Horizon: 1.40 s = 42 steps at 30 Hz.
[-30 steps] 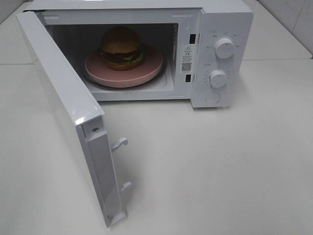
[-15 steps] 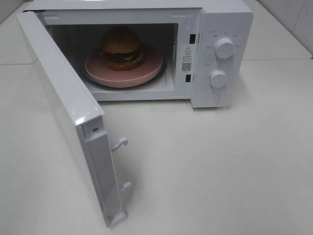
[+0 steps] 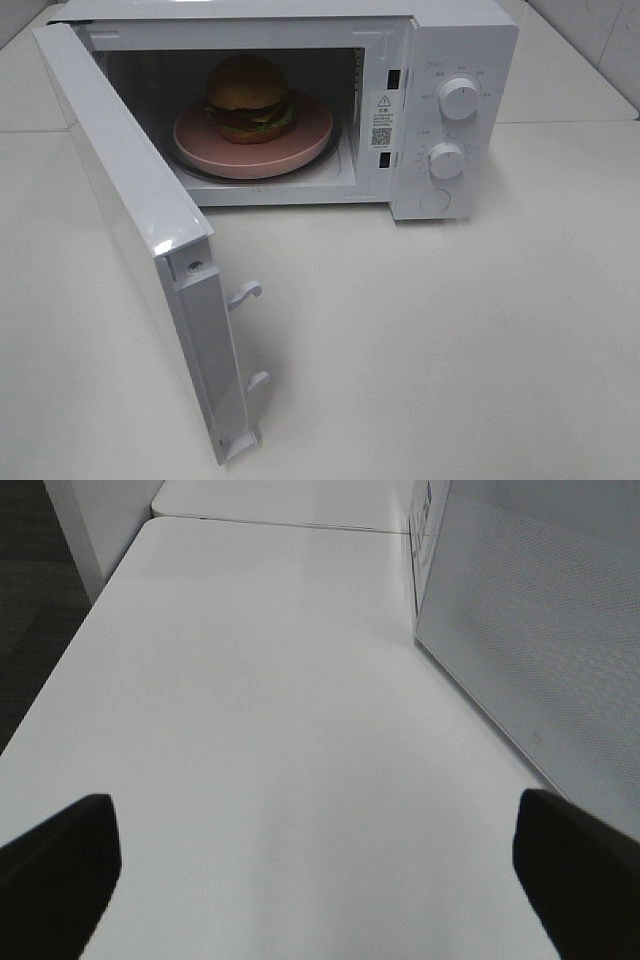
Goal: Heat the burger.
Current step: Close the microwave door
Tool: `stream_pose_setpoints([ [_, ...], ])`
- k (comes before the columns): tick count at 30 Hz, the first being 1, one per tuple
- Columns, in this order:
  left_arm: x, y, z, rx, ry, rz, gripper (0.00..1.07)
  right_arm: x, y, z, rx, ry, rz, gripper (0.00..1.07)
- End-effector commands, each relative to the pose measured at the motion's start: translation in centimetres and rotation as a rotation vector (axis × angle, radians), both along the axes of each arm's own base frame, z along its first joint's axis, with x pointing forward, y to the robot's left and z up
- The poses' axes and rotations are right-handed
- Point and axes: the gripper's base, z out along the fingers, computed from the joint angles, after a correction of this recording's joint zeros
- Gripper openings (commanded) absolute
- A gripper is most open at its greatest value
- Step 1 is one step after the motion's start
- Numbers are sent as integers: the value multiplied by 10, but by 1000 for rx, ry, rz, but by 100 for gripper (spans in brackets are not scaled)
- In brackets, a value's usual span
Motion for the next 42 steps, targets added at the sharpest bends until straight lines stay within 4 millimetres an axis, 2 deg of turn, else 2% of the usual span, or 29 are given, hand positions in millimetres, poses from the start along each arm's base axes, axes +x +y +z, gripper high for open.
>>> stream_pose_setpoints([
  [1, -1, -1, 0, -6, -10, -1, 102, -3, 0, -2, -2, -25, 1, 45],
  [16, 1, -1, 1, -5, 3, -2, 102, -3, 0, -2, -3, -25, 0, 45],
  [18, 5, -1, 16, -5, -67, -5, 102, -3, 0, -2, -3, -25, 0, 45],
  [21, 7, -1, 21, -7, -103, -6, 102, -3, 0, -2, -3, -25, 0, 45],
  [22, 15, -1, 29, -6, -166, -6, 101, -3, 0, -2, -3, -25, 0, 45],
  [24, 19, 0, 31, -5, -189, -6, 100, -3, 0, -2, -3, -25, 0, 45],
  [26, 42, 1, 27, -1, -216, -3, 93, -3, 0, -2, -3, -25, 0, 45],
  [29, 47, 2, 24, 1, -226, -2, 89, -3, 0, -2, -3, -25, 0, 45],
  [30, 60, 2, 16, 5, -270, 0, 79, -3, 0, -2, -3, -25, 0, 45],
  [31, 66, 3, 12, 6, -298, 1, 73, -3, 0, -2, -3, -25, 0, 45],
  [32, 66, 3, 12, 6, -298, 1, 73, -3, 0, -2, -3, -25, 0, 45],
  [33, 78, 4, 4, 8, -343, 2, 56, -3, 0, -2, -3, -25, 0, 45],
  [34, 90, 4, -5, 11, -392, 4, 32, -3, 0, -2, -3, -25, 0, 45],
  [35, 90, 4, -5, 11, -392, 4, 32, -3, 0, -2, -3, -25, 0, 45],
  [37, 103, 5, -15, 3, -430, 8, 0, -3, 0, -2, -3, -25, 0, 45],
  [40, 108, 5, -18, 1, -427, 9, 0, -3, 0, -2, -3, -25, 0, 45],
  [42, 126, 6, -23, -48, -402, 24, 0, -3, 0, -2, -3, -25, 0, 45],
])
